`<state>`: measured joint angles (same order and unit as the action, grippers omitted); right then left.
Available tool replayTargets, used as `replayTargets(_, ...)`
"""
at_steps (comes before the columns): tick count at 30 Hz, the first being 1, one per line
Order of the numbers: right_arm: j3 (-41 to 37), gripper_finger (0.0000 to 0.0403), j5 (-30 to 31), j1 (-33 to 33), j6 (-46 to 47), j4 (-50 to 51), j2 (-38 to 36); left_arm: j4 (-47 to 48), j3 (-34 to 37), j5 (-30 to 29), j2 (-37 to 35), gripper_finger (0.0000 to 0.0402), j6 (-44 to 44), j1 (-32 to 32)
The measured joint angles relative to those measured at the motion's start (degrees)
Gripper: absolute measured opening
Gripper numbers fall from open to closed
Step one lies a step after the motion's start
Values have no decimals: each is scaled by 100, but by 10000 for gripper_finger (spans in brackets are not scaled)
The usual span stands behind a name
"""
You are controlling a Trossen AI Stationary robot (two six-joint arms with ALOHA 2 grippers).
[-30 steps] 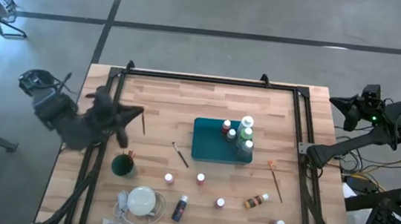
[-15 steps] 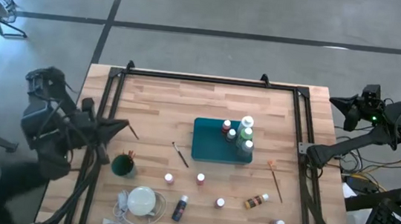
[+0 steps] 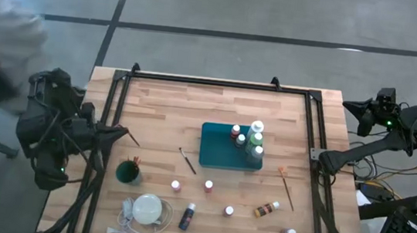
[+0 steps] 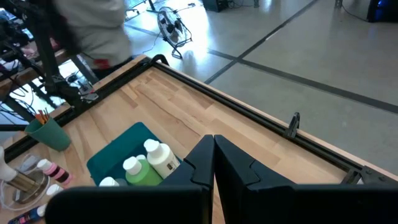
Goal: Pick & Place Paint Supplies
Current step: Put the gold paintbrush into the green cup
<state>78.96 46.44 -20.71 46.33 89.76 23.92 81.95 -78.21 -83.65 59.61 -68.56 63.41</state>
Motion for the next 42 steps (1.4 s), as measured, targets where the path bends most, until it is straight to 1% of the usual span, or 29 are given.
replayTargets(2, 1, 8, 0, 0, 1, 0, 0, 196, 101, 0, -8, 0, -272, 25)
replayTargets(7, 2, 8, 0, 0, 2, 0, 0, 258, 485, 19, -120, 0, -840, 67)
replayTargets(11, 2, 8, 0, 0, 0, 0, 0, 256, 630, 235, -257, 0, -1188, 255)
replayTargets(20, 1, 8, 0, 0, 2, 0, 1, 263, 673, 1006, -486, 0, -1449, 611)
replayTargets(26, 0, 9, 0, 0, 0, 0, 0, 361, 826, 1072, -420, 0, -1544, 878)
replayTargets(31, 1, 8, 0, 0, 1, 0, 0, 700, 1066, 1230, -426, 0, -2374, 994)
replayTargets(42, 2, 8, 0, 0, 2, 0, 0, 718, 2156, 1274, -431, 0, -3773, 1101)
